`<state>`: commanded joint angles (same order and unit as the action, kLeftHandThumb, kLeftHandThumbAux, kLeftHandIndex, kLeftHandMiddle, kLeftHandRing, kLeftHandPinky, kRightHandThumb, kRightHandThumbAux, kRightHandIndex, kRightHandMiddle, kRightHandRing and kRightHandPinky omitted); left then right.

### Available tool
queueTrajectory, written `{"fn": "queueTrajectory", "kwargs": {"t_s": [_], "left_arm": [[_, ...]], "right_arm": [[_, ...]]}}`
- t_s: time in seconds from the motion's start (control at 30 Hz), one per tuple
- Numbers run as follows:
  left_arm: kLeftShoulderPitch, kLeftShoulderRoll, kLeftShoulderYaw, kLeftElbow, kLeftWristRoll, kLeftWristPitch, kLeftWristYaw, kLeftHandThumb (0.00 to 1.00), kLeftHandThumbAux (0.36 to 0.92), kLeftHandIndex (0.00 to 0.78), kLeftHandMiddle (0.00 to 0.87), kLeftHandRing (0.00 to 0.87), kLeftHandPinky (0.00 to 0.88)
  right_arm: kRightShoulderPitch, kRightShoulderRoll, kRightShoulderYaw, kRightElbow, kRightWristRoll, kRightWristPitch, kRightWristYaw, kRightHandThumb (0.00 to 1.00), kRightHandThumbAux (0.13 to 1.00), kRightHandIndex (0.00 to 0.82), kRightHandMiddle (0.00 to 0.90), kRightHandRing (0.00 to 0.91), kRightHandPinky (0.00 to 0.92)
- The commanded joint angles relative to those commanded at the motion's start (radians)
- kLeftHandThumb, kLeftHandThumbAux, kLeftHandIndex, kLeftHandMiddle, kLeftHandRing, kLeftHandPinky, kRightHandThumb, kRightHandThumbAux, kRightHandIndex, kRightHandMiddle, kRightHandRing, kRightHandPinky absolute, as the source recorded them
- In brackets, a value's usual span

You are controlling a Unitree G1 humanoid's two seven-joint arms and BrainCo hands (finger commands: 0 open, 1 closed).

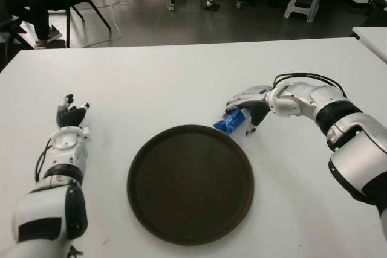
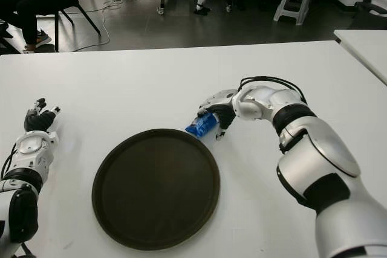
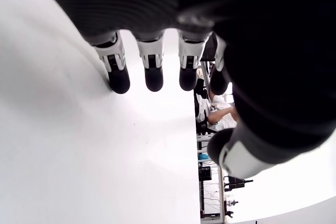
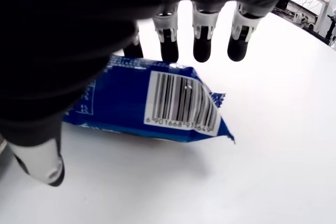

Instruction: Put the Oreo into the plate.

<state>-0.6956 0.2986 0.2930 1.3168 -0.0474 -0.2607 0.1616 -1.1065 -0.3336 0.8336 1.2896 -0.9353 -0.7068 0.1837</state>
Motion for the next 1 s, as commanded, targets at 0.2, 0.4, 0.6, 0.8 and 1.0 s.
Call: {"fn": "queueTrajectory", "kwargs": {"t_s": [0.2,0.4,0.6,0.8,1.0], "left_arm": [[0.0,0.0,0.002,-0.001,-0.003,0.001,0.001,0.124,0.747,0.0,0.032,0.025,0.053],[0.002,0.001,0.005,-0.001,-0.005,-0.001,-0.004,0.124,0.742,0.0,0.023,0.019,0.04],[0.002,0.003,0.001,-0.001,-0.001,0.003,-0.002,0.126,0.733,0.0,0.023,0.016,0.038],[0.002,0.005,0.002,0.0,-0.002,0.004,-0.004,0.123,0.73,0.0,0.016,0.007,0.028],[0.002,0.004,0.006,0.001,-0.006,0.004,-0.004,0.124,0.73,0.0,0.027,0.018,0.044]], "right_arm": [[0.007,0.007,-0.003,0.005,0.004,0.008,0.014,0.121,0.611,0.0,0.0,0.0,0.009],[0.02,0.013,-0.004,0.008,0.004,0.015,0.004,0.127,0.61,0.0,0.0,0.0,0.015],[0.028,0.017,-0.011,0.011,0.011,0.02,0.003,0.089,0.599,0.0,0.0,0.0,0.02],[0.04,0.019,-0.014,0.01,0.01,0.036,-0.014,0.065,0.58,0.0,0.0,0.0,0.028],[0.05,0.021,-0.02,0.012,0.017,0.036,-0.019,0.047,0.576,0.0,0.0,0.0,0.03]]}}
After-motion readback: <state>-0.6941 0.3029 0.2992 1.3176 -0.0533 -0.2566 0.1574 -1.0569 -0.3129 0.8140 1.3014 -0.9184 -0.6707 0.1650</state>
